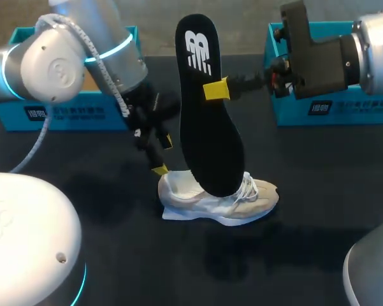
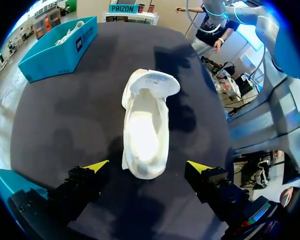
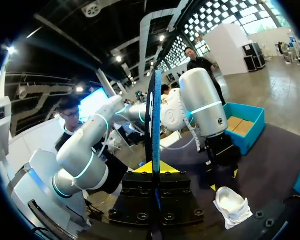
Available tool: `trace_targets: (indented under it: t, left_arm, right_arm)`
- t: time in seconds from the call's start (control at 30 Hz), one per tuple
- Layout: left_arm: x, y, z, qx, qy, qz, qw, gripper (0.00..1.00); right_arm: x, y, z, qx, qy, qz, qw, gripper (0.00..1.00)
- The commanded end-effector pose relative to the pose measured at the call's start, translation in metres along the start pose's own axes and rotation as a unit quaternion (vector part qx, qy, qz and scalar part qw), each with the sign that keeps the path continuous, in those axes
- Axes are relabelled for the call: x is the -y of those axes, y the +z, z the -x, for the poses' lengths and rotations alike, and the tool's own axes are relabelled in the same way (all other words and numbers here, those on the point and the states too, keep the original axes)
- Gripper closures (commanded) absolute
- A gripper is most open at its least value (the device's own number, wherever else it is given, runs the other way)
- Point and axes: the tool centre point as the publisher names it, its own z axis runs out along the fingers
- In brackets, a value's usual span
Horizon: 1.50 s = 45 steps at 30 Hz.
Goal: Take the shoe out of the shoebox, open the shoe tongue, remove and reinsert the insole, then place the shoe into the shoebox
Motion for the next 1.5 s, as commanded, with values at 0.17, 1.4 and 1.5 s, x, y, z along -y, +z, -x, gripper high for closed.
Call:
trace_targets:
  t: [0.17, 1.4, 1.5]
  left_arm:
    - [0.012, 0.002, 0.003, 0.004, 0.006, 0.038, 0.999, 0.0]
    - [0.028, 0.031, -0.018, 0.075, 0.036, 0.161, 0.983, 0.0]
    - [0.026, 0.029, -0.016, 0.076, 0.029, 0.161, 0.984, 0.0]
  right_arm:
    - [-0.003, 0.005, 0.001, 0.001, 0.001, -0.002, 1.0, 1.0]
    - [-0.003, 0.005, 0.001, 0.001, 0.001, -0.002, 1.0, 1.0]
    - [-0.003, 0.005, 0.001, 0.001, 0.001, -0.002, 1.0, 1.0]
